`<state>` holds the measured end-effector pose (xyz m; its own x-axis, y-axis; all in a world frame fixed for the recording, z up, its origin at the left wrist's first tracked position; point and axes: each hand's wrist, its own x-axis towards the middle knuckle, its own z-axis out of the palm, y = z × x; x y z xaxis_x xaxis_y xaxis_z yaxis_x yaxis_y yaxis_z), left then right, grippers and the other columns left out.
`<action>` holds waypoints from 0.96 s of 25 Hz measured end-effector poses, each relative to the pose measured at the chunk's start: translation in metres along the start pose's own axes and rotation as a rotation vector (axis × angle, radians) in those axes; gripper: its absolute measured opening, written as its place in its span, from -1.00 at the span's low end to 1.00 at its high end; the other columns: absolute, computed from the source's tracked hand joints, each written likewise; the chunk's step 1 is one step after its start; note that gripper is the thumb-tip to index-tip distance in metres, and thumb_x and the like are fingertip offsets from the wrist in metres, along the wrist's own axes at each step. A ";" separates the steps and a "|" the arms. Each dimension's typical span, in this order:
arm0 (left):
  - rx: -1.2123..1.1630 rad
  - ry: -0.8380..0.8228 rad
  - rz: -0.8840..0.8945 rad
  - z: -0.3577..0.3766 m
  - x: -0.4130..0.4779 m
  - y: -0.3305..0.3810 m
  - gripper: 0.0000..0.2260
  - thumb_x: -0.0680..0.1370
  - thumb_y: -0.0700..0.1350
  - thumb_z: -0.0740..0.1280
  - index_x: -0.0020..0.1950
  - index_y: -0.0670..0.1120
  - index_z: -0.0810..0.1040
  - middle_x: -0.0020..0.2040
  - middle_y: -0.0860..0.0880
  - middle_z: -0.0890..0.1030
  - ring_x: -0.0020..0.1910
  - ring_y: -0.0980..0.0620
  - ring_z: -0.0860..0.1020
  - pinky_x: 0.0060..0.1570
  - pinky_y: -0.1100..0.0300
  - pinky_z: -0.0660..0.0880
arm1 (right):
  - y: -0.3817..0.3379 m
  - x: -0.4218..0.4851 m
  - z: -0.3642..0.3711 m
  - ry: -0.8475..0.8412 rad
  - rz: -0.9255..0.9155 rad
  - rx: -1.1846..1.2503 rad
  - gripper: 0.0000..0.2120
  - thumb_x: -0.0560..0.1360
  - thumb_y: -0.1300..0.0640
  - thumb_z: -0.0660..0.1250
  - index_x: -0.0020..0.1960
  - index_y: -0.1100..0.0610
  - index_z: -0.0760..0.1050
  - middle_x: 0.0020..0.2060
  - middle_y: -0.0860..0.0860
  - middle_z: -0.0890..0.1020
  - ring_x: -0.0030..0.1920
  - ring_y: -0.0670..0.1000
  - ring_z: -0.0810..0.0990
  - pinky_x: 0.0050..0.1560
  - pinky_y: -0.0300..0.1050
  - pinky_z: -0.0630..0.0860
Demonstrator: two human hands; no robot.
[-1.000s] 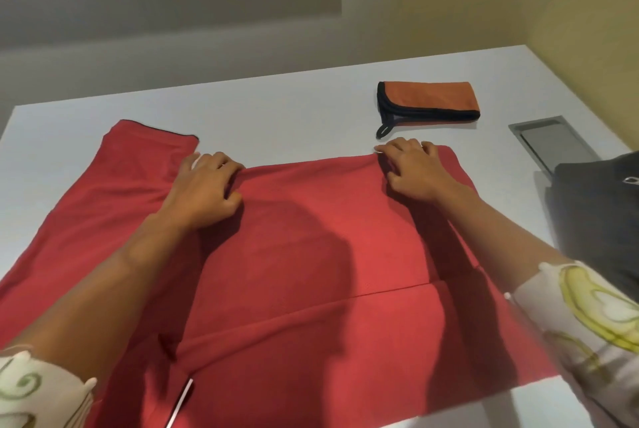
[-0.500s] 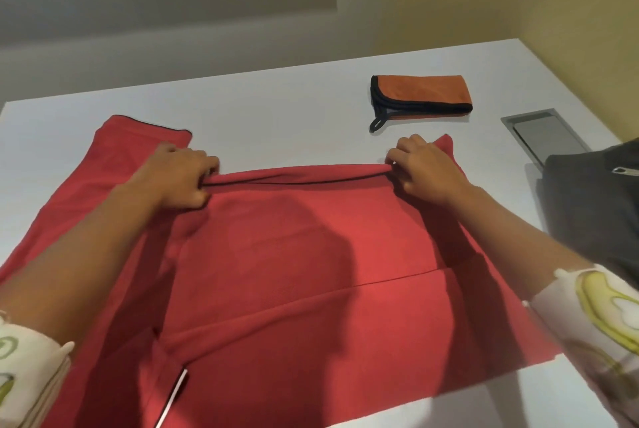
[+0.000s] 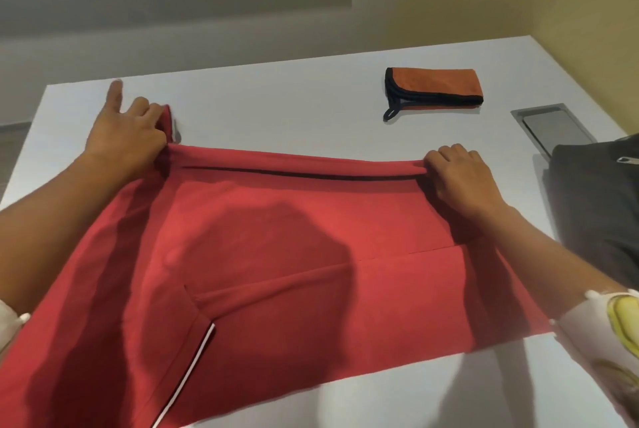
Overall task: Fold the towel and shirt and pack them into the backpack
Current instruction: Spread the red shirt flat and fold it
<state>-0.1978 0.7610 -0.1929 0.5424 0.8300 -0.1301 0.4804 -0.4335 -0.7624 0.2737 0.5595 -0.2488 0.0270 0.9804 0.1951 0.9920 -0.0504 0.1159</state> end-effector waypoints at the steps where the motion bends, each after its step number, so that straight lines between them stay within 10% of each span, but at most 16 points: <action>1: -0.022 0.011 -0.037 0.001 -0.007 -0.002 -0.72 0.48 0.23 0.27 0.07 0.16 0.63 0.28 0.00 0.43 0.30 -0.03 0.31 0.42 -0.28 -0.10 | -0.002 -0.006 0.002 -0.002 0.001 -0.006 -0.93 0.49 0.23 0.34 -0.04 0.21 0.48 -0.20 0.16 0.55 -0.16 0.23 0.48 -0.20 0.03 0.35; 5: -0.193 0.202 -0.051 0.015 -0.052 -0.018 -0.76 0.37 0.16 0.43 -0.09 0.06 0.70 0.22 -0.08 0.53 0.29 -0.13 0.37 0.39 -0.16 -0.39 | -0.007 -0.026 -0.003 -0.009 0.035 0.023 -0.85 0.42 0.30 0.39 -0.02 0.22 0.50 -0.15 0.19 0.56 -0.11 0.27 0.49 -0.19 0.05 0.37; 8: -0.345 0.310 0.072 0.031 -0.101 -0.024 -0.80 0.29 0.04 0.48 -0.24 -0.06 0.60 -0.21 -0.07 0.62 -0.12 -0.15 0.61 0.48 -0.08 -0.06 | -0.016 -0.044 -0.014 -0.028 0.108 0.063 -0.75 0.37 0.35 0.40 0.04 0.21 0.53 -0.04 0.21 0.55 0.02 0.29 0.47 -0.13 0.10 0.43; 10: -0.424 0.139 0.124 0.025 -0.112 -0.011 -0.81 0.36 0.06 0.41 -0.13 0.02 0.51 -0.22 0.02 0.63 -0.19 -0.09 0.62 0.20 0.01 0.38 | -0.015 -0.055 -0.009 -0.064 0.164 0.073 -0.72 0.37 0.36 0.38 0.06 0.21 0.53 -0.03 0.21 0.53 0.05 0.29 0.45 -0.10 0.12 0.45; 13: -0.574 -0.021 0.164 0.018 -0.135 -0.004 -0.74 0.44 0.15 0.33 0.08 0.13 0.43 -0.04 0.12 0.64 -0.06 0.00 0.62 -0.23 0.16 0.42 | -0.011 -0.063 -0.016 -0.081 0.181 0.070 -0.71 0.36 0.39 0.35 0.06 0.22 0.53 -0.06 0.21 0.49 0.00 0.29 0.44 -0.12 0.11 0.46; 24: -0.988 -0.386 0.155 0.009 -0.203 0.014 -0.60 0.31 0.37 0.33 -0.16 0.06 0.51 -0.32 0.10 0.56 -0.23 0.03 0.58 -0.20 0.12 0.46 | -0.020 -0.115 -0.030 -0.162 0.256 -0.008 -0.81 0.39 0.34 0.39 -0.01 0.19 0.52 -0.09 0.17 0.50 -0.08 0.23 0.43 -0.19 -0.02 0.34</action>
<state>-0.3078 0.5898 -0.1830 0.4739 0.7211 -0.5054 0.8639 -0.4919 0.1081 0.2471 0.4425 -0.2447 0.2958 0.9533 0.0615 0.9495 -0.3005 0.0909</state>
